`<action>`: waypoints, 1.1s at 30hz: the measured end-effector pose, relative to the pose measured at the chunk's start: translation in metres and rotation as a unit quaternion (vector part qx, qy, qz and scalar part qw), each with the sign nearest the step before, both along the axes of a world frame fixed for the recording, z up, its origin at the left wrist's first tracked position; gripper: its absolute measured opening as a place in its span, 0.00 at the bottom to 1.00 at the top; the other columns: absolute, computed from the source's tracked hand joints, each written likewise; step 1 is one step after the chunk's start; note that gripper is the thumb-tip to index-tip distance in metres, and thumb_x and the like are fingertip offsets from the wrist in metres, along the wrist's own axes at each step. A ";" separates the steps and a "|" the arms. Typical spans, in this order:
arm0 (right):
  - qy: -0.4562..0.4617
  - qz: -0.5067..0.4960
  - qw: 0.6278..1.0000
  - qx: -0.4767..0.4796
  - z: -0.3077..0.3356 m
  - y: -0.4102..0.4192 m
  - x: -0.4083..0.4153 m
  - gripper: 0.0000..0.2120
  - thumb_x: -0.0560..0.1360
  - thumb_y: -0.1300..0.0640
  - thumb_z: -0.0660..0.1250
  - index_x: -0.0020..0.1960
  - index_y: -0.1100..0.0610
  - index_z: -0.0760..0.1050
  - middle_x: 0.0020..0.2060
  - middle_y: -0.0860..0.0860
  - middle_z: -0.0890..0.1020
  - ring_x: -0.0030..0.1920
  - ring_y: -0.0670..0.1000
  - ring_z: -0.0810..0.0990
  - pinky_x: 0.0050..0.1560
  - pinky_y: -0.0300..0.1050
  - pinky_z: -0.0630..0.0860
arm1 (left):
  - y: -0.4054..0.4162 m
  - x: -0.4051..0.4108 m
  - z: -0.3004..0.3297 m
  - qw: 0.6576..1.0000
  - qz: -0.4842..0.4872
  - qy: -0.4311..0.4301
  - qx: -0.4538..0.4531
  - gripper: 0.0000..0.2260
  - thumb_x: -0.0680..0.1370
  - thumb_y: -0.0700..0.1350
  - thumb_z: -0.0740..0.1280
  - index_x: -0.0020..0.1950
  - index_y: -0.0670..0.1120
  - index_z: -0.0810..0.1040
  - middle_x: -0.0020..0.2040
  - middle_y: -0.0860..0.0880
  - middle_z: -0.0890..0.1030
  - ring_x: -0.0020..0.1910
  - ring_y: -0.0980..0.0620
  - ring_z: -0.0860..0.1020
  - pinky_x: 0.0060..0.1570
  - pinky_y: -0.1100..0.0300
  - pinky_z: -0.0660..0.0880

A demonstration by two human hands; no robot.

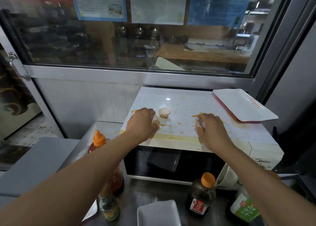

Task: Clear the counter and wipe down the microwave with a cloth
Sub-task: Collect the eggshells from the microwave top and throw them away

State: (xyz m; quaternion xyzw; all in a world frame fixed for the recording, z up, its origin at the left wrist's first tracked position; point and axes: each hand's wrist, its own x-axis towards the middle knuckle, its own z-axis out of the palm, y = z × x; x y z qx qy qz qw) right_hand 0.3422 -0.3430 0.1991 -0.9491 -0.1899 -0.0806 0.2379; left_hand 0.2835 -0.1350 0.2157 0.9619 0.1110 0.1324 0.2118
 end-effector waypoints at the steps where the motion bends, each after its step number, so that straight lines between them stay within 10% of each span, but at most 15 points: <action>1: -0.001 0.002 1.000 0.006 0.002 0.002 0.000 0.17 0.76 0.62 0.63 0.65 0.59 0.70 0.61 0.56 0.75 0.63 0.57 0.68 0.56 0.44 0.63 | 0.001 0.000 0.001 1.000 0.000 -0.003 0.001 0.16 0.73 0.46 0.70 0.59 0.43 0.76 0.55 0.46 0.78 0.53 0.47 0.77 0.50 0.55 0.75; 33: -0.009 0.154 0.988 0.003 -0.002 0.104 0.029 0.12 0.78 0.59 0.60 0.60 0.59 0.71 0.54 0.54 0.76 0.53 0.53 0.72 0.49 0.43 0.67 | 0.025 -0.008 0.006 0.998 -0.010 -0.060 0.000 0.20 0.73 0.47 0.71 0.63 0.45 0.74 0.58 0.47 0.78 0.51 0.49 0.77 0.49 0.60 0.73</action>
